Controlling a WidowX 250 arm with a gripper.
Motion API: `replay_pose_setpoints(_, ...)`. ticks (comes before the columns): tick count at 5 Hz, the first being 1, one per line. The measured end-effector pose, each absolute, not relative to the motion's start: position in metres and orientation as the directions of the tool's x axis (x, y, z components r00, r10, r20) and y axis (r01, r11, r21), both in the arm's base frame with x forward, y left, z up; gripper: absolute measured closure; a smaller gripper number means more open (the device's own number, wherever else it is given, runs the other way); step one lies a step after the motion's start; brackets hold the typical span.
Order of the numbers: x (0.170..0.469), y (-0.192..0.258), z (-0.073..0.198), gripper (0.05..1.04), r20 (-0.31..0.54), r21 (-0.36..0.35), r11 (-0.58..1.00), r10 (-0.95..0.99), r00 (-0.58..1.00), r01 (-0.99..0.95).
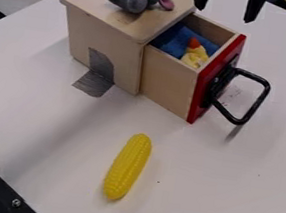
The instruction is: Close the drawer
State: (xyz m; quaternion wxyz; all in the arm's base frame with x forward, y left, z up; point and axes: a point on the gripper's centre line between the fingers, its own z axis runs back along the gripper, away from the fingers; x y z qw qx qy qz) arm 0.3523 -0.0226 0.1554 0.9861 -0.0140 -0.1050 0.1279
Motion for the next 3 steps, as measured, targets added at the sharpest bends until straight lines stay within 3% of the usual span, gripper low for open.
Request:
replay_pose_setpoints(1,0.35,-0.023,0.143,0.084,0.167,-0.045,0.966,0.257,0.952,-0.253)
replay_pose_setpoints(3,0.345,-0.085,0.115,0.084,0.13,-0.028,0.995,0.102,0.986,-0.1)
